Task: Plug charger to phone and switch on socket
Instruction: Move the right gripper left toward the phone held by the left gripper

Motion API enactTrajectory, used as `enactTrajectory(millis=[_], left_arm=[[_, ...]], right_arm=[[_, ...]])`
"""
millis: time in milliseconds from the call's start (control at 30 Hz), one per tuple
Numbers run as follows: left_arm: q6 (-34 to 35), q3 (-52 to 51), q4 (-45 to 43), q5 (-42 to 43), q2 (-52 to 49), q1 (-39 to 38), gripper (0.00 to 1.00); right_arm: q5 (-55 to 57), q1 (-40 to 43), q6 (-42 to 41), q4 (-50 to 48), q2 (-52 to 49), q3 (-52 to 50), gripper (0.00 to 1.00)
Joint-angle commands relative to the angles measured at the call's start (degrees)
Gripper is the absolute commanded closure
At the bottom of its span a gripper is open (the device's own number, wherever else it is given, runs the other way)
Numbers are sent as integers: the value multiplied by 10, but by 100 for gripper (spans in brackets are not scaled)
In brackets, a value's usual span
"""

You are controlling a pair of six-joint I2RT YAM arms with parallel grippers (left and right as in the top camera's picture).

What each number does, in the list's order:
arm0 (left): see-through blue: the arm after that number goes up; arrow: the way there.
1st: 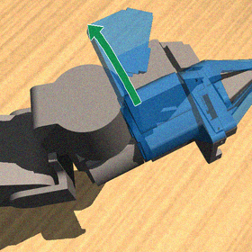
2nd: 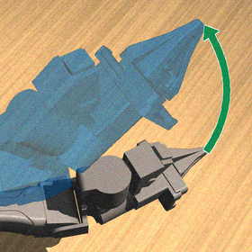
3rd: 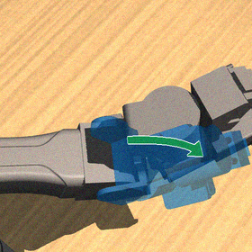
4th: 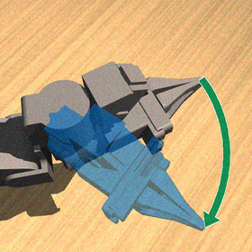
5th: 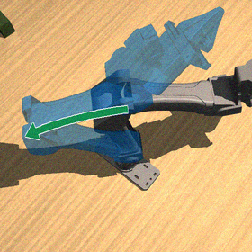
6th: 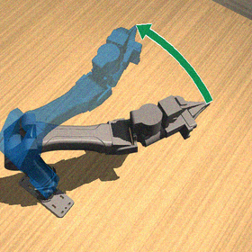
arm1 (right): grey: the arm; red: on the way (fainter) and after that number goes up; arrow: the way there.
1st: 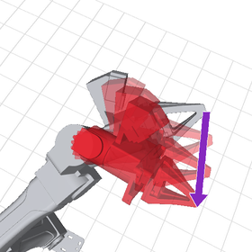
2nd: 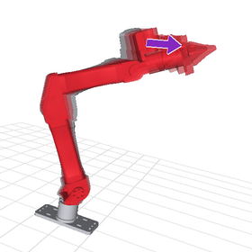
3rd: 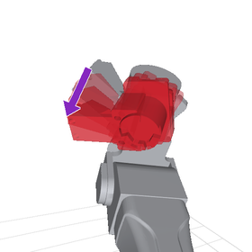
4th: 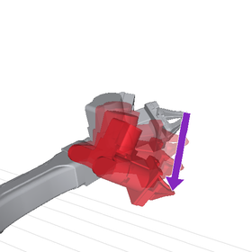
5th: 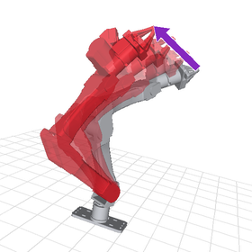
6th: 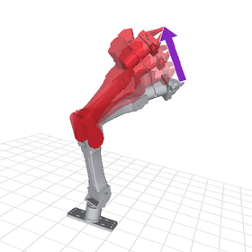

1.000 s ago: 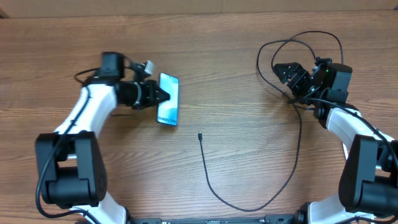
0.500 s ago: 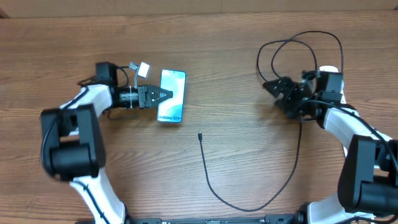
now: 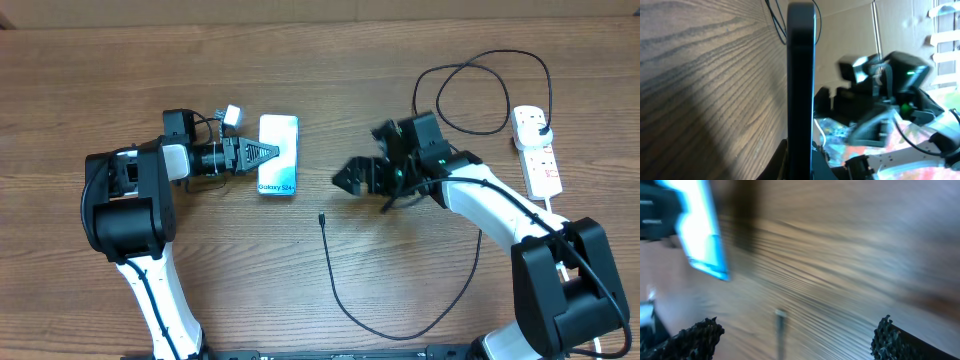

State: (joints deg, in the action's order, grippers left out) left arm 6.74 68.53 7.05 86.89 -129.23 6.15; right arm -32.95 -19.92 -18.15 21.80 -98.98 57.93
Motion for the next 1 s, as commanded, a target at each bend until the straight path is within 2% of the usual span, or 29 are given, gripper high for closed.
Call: enactTrajectory(millis=[0,67,167,233,267,433,667,867,967], left_arm=[[52,5,-3,37,6,2,96],[62,6,-3,38,8,1,96],[75,6,-2,38,14,0,96],[75,6,-2,38,23,-4,96],[75,6,-3,38,28,-8,96],[75,6,-6,38,51,-30,96],[127,7,-7,17,89,-37,96],[151,9,82,-198,214,-38,96],[149,27,184,-341,278,-48,96]], right_arm=[[-98,-4,12,-35,-2,40,7],[-135,-4,-31,-79,-2,43,18],[-136,-4,-73,-129,-2,43,42],[-134,-4,-83,-152,-2,43,52],[-131,-4,-90,-158,-2,43,54],[-87,-2,-106,-134,-2,43,59],[14,14,-106,-3,-2,43,62],[111,41,-103,88,-2,43,62],[130,50,-101,99,-2,40,61]])
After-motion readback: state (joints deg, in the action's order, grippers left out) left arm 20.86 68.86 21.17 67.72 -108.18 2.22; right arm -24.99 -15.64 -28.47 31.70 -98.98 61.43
